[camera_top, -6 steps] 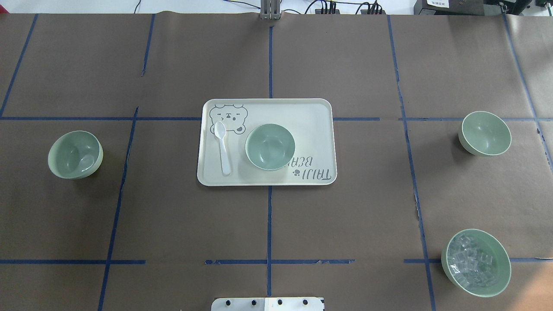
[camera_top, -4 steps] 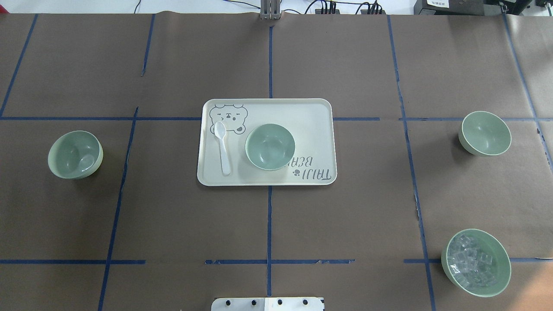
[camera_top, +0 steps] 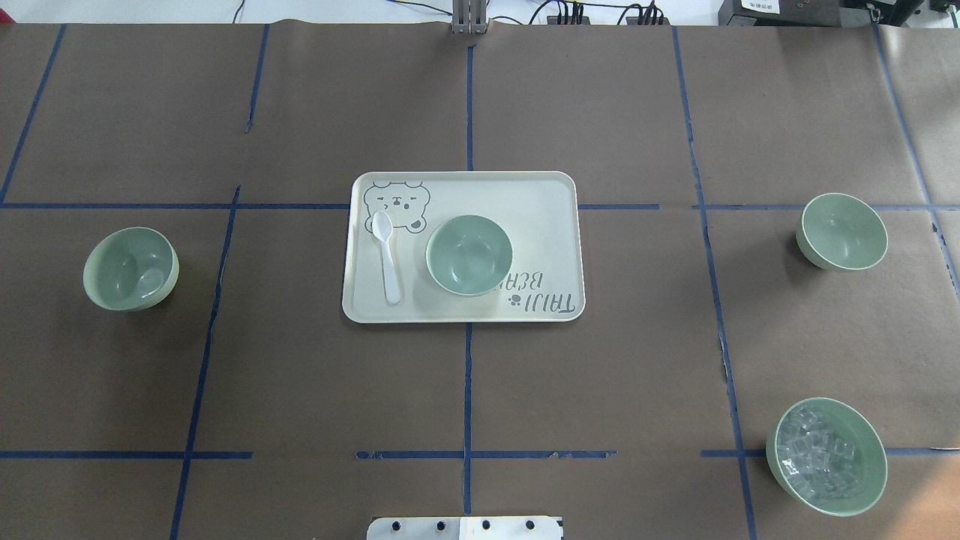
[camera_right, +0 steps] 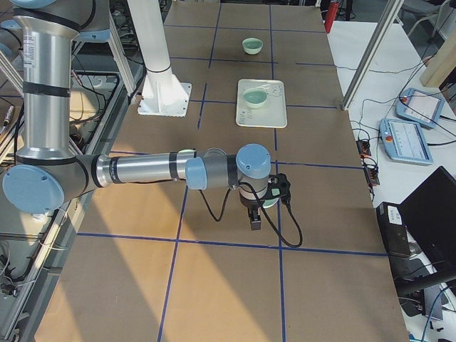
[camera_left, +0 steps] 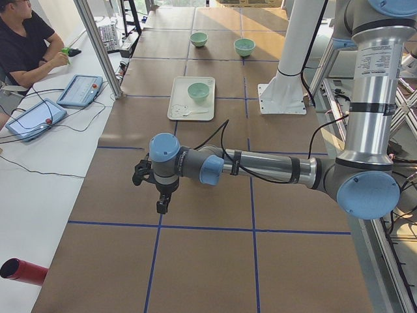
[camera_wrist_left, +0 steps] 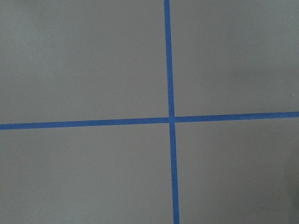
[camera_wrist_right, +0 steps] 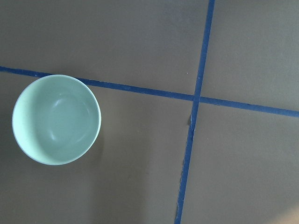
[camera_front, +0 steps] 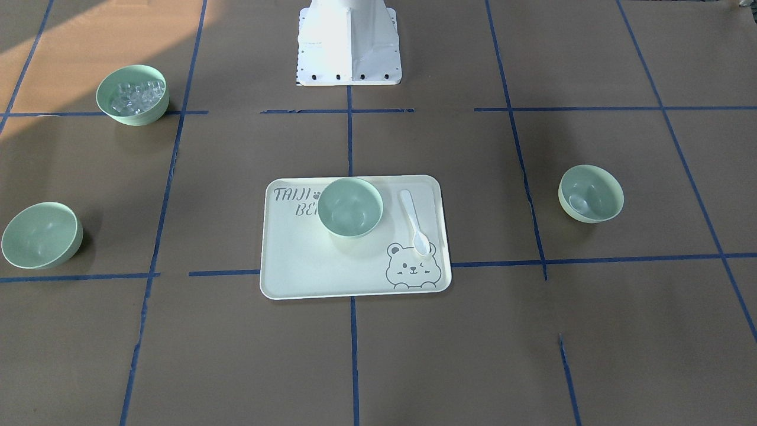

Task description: Stack green bowls together

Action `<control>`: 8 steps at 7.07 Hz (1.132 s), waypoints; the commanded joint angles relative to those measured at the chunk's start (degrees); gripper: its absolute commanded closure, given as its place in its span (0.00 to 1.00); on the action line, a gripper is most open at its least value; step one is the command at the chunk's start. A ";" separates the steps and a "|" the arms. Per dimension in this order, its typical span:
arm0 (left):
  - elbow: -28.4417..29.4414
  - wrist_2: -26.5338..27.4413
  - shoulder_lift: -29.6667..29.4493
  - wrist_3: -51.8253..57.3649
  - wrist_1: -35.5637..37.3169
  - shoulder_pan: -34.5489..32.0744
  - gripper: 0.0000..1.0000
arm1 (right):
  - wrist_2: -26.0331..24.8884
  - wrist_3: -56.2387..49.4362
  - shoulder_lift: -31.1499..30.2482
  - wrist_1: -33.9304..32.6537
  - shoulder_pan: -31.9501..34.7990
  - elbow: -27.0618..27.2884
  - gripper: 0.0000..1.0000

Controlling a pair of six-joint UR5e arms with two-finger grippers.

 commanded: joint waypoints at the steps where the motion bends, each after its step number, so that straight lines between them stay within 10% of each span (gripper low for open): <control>1: -0.01 0.65 0.03 -20.58 -14.47 10.81 0.00 | -0.09 -0.01 0.36 -0.37 -0.27 0.44 0.00; 8: 2.54 8.30 0.73 -43.35 -28.33 24.46 0.00 | 1.84 0.26 1.15 0.33 -0.63 -2.64 0.00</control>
